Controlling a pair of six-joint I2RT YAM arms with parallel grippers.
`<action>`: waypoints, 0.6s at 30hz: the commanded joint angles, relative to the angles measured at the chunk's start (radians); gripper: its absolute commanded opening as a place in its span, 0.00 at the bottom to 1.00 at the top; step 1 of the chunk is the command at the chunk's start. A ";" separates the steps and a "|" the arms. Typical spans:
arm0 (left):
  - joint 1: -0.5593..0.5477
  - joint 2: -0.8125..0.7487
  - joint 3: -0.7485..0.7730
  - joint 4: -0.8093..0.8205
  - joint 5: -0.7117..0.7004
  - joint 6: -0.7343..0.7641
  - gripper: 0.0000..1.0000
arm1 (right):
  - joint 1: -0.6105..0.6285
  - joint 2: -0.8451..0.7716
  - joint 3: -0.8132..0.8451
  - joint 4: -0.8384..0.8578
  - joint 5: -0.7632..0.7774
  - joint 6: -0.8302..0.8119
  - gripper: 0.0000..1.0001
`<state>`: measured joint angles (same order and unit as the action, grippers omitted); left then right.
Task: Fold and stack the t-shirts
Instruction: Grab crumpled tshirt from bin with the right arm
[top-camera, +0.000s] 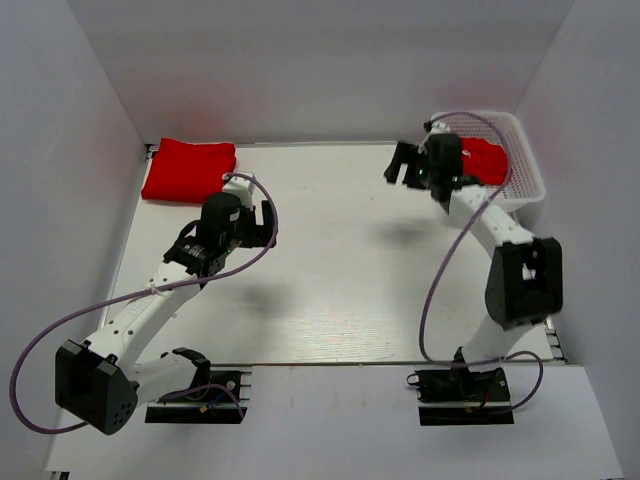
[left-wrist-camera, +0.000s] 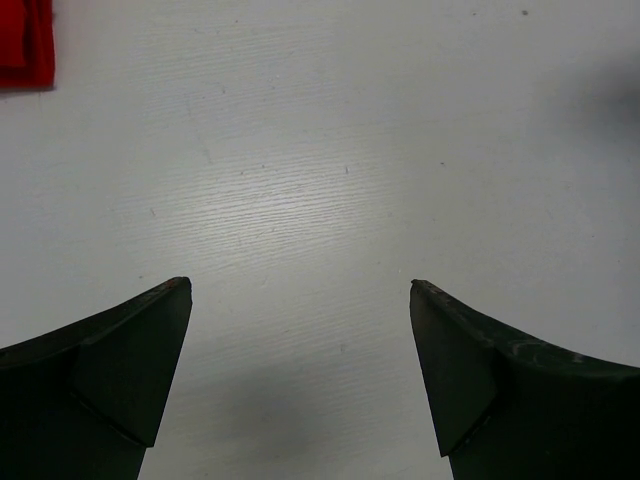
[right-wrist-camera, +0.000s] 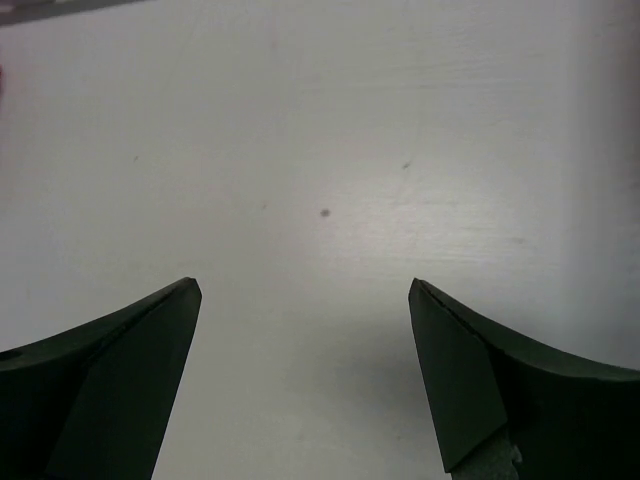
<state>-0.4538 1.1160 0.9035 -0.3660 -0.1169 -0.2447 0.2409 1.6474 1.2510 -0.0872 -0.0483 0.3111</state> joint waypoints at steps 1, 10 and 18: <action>0.003 -0.025 0.002 -0.033 -0.052 -0.025 1.00 | -0.119 0.164 0.268 -0.147 0.095 0.034 0.90; 0.012 -0.012 0.029 -0.034 -0.063 -0.015 1.00 | -0.328 0.564 0.795 -0.322 0.044 0.012 0.90; 0.012 0.065 0.057 -0.014 -0.053 0.015 1.00 | -0.417 0.837 1.036 -0.276 0.059 0.056 0.90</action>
<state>-0.4469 1.1748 0.9173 -0.3920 -0.1616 -0.2489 -0.1699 2.4367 2.2196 -0.3683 0.0120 0.3470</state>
